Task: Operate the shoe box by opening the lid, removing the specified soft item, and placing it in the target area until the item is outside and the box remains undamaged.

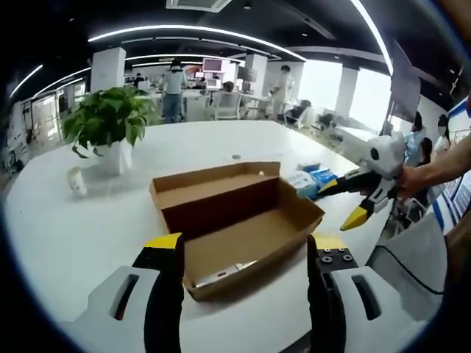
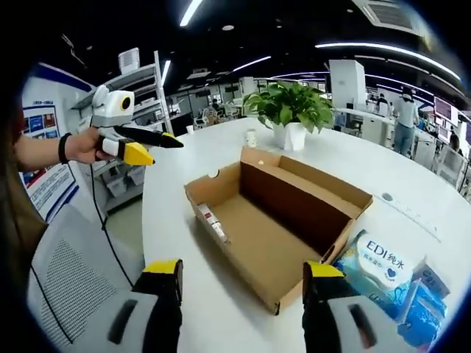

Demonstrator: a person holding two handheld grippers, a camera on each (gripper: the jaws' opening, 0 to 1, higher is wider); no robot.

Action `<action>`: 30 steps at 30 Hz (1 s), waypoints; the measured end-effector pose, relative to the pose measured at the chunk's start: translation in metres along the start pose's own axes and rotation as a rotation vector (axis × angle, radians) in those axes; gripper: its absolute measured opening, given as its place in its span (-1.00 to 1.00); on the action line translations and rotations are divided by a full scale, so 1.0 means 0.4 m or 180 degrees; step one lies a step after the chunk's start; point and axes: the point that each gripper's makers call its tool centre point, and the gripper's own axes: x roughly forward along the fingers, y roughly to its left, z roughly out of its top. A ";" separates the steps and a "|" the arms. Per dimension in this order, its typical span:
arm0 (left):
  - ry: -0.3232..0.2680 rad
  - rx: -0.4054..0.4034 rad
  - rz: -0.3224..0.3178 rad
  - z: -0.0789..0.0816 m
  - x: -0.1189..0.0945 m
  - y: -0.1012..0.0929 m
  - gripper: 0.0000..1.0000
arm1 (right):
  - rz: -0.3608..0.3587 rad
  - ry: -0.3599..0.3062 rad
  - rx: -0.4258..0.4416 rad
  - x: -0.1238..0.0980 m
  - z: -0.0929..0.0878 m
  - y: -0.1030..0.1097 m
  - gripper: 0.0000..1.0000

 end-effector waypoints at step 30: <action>0.0600 0.0485 -0.0227 -0.030 0.098 0.056 0.32 | -0.0088 -0.0038 0.0110 -0.023 -0.018 -0.004 0.29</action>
